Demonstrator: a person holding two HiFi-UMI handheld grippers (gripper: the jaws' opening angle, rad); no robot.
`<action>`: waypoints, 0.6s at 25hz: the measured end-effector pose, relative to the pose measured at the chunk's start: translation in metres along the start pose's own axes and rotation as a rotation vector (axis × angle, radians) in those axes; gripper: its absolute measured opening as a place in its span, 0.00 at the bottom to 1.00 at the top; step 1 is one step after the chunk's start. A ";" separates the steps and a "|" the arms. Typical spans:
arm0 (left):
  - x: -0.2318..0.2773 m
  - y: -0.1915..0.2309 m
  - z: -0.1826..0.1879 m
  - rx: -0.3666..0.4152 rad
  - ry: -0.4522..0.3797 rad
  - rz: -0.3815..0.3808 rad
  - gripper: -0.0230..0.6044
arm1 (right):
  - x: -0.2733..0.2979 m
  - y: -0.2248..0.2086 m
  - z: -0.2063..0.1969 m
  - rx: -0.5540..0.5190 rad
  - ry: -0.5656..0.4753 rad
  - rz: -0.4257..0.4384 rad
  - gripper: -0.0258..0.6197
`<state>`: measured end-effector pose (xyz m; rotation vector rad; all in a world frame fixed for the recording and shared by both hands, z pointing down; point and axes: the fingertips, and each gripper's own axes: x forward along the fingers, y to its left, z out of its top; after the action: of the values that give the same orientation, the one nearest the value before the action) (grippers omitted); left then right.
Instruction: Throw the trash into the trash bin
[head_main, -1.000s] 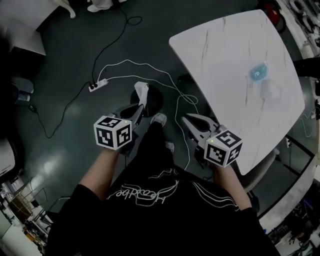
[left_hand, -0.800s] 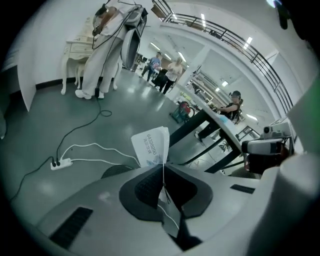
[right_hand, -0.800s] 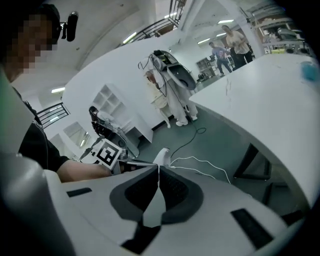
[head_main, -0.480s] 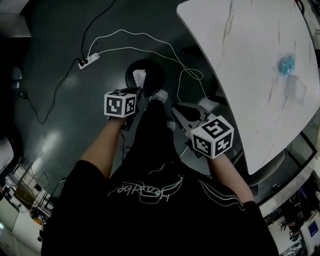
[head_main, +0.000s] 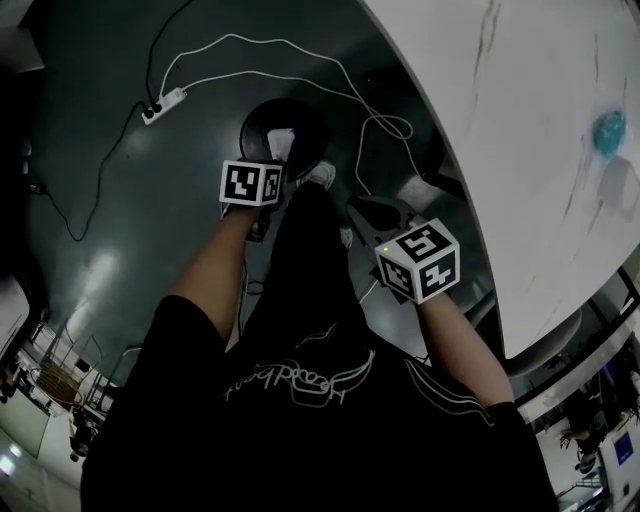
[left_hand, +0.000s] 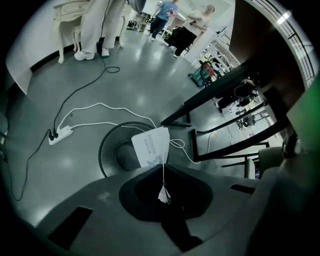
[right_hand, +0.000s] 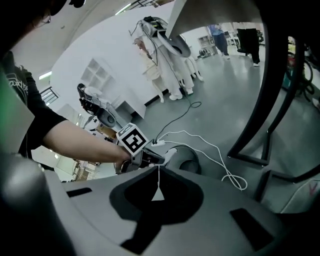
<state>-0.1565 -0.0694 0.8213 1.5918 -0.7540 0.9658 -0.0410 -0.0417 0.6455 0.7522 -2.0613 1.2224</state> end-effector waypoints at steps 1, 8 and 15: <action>0.004 0.002 0.000 -0.006 0.006 0.004 0.05 | 0.001 -0.001 0.001 -0.002 -0.001 0.006 0.09; 0.014 0.010 0.015 -0.014 0.009 0.016 0.31 | 0.006 0.004 -0.003 -0.003 0.015 0.039 0.09; 0.002 0.021 0.017 -0.062 0.006 0.020 0.47 | 0.008 0.010 0.008 0.006 -0.006 0.046 0.09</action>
<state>-0.1706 -0.0908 0.8310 1.5291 -0.7894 0.9523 -0.0555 -0.0458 0.6429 0.7155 -2.0909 1.2534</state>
